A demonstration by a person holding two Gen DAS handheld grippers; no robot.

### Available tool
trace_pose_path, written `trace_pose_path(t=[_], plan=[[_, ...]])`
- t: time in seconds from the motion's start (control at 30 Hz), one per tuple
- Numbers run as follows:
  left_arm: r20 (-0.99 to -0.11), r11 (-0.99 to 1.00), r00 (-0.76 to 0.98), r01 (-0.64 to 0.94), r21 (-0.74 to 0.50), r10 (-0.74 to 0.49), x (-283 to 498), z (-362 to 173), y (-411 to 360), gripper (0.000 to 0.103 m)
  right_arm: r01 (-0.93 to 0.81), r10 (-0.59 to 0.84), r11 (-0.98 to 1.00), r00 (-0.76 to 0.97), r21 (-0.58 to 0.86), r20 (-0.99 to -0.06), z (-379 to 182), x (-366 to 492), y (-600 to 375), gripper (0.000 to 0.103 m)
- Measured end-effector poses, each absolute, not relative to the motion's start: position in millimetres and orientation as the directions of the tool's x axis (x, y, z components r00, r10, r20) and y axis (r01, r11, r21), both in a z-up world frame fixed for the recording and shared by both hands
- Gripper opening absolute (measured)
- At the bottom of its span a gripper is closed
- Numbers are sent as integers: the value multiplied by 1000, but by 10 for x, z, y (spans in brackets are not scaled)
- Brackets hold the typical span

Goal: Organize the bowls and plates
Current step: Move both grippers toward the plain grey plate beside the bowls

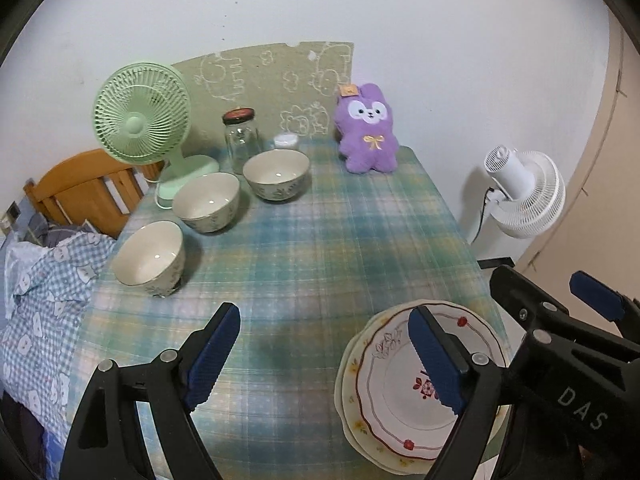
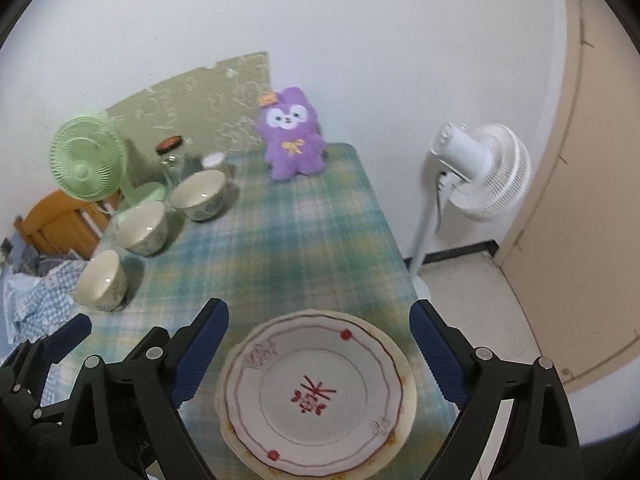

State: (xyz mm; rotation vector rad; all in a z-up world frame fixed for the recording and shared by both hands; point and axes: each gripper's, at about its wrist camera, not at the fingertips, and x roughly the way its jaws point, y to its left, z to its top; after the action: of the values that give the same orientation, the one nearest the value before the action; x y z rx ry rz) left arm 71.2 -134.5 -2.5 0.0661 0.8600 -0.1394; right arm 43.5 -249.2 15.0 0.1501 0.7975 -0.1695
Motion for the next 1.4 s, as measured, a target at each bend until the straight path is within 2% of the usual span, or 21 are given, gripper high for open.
trace_pose_path(t=[0.23, 0.47, 0.63, 0.83, 1.1, 1.4], plan=[[-769, 995, 636, 95, 0, -61, 756, 12, -1187, 87, 111, -40, 993, 664, 46, -746, 241, 562, -2265, 94], [-790, 998, 611, 70, -9, -50, 906, -23, -845, 87, 93, -56, 996, 669, 9, -741, 246, 721, -1961, 94], [-767, 996, 638, 94, -11, -69, 999, 11, -580, 86, 112, -61, 994, 671, 20, -739, 272, 838, -1690, 94], [-765, 989, 627, 127, -81, -144, 1165, -14, -238, 81, 131, -59, 991, 680, 42, -731, 267, 960, -1377, 93], [-775, 992, 625, 123, -21, -94, 1386, -36, 110, 81, 142, -73, 989, 676, 32, -733, 242, 1147, -933, 93], [-784, 989, 614, 150, -2, -94, 1622, -122, 504, 79, 168, -79, 985, 672, 47, -736, 119, 1343, -542, 93]])
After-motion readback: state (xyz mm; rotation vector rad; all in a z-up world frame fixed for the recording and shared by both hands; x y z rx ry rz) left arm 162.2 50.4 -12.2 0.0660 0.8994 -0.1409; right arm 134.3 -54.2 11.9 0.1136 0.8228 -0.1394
